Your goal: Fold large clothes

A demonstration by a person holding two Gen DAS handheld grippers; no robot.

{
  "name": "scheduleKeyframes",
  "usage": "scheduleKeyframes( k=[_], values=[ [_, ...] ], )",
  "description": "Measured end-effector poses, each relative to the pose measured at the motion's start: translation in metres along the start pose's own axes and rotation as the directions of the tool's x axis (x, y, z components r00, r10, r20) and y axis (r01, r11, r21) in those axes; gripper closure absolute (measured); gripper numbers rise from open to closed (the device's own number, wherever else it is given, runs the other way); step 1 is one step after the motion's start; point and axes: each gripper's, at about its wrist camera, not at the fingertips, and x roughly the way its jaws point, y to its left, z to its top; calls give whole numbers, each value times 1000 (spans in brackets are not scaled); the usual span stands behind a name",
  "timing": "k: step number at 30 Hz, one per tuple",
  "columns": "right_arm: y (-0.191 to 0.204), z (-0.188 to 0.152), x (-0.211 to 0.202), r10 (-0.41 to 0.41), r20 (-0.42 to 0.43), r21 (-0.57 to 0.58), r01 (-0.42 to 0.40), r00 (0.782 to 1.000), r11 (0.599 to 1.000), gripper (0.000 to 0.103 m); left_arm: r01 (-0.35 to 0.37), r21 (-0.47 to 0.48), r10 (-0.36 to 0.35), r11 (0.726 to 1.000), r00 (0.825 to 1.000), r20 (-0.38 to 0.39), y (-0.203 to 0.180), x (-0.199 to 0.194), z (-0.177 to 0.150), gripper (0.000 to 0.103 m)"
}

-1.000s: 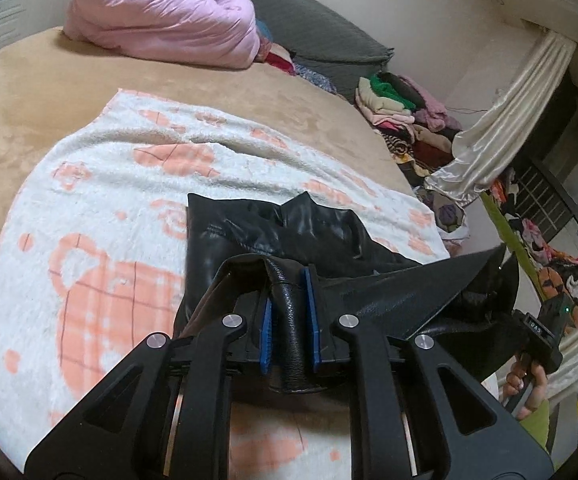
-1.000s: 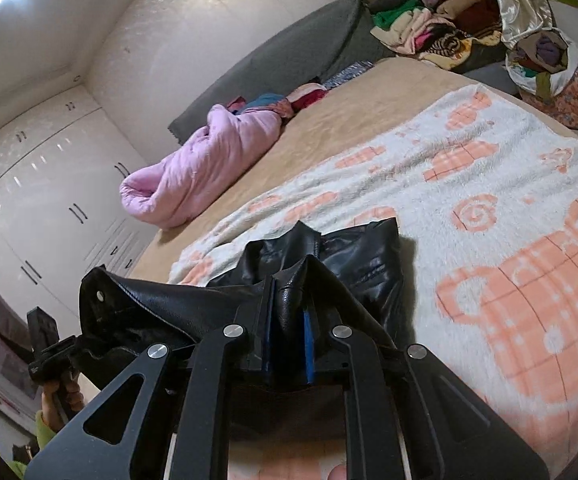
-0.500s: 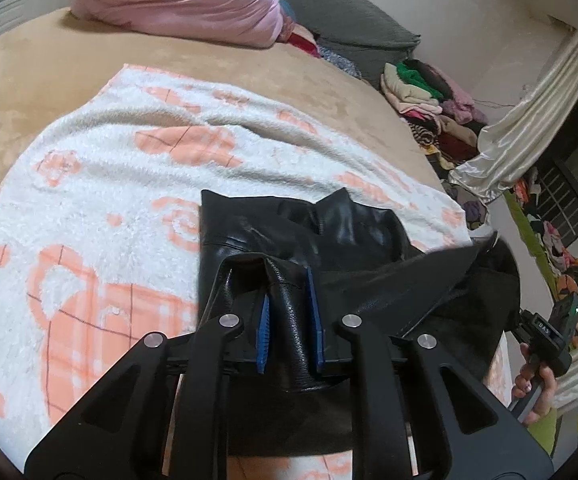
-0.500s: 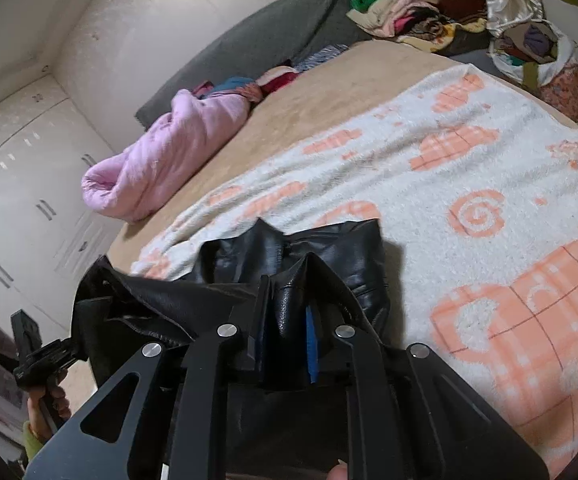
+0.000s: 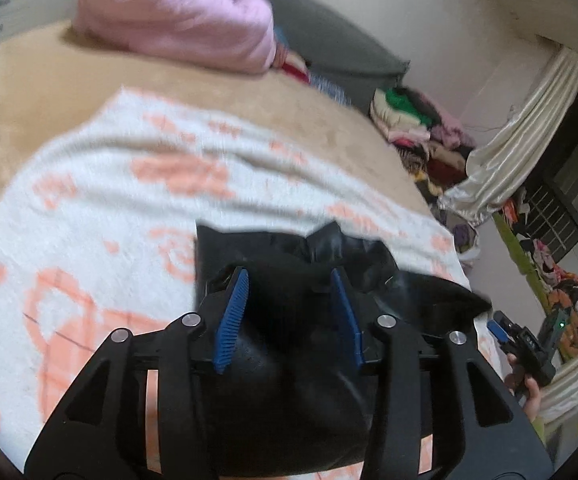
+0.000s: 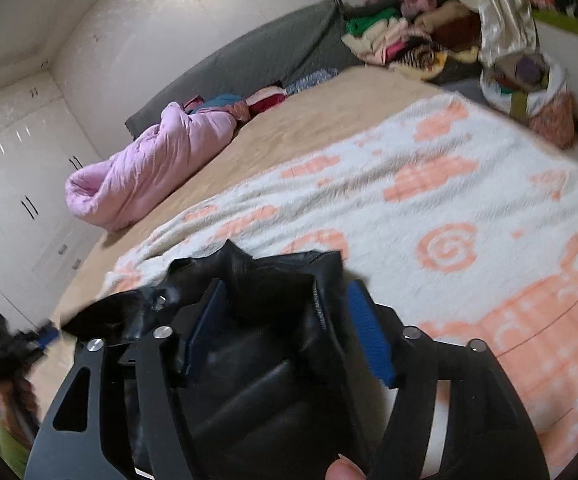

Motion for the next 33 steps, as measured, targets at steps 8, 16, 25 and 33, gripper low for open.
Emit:
scheduleKeyframes(
  k=[8, 16, 25, 33],
  values=[
    [31, -14, 35, -142, -92, -285, 110, 986, 952, 36, -196, 236, 223, 952, 970, -95, -11, 47, -9, 62],
    [35, -16, 84, -196, -172, -323, 133, 965, 937, 67, -232, 343, 286, 910, 951, -114, -14, 85, -19, 89],
    [33, 32, 53, -98, -38, -161, 91, 994, 983, 96, -186, 321, 191, 929, 981, 14, -28, 63, 25, 101],
    [21, 27, 102, -180, -104, -112, 168, 978, 979, 96, -195, 298, 223, 934, 973, -64, -7, 106, 23, 101]
  ],
)
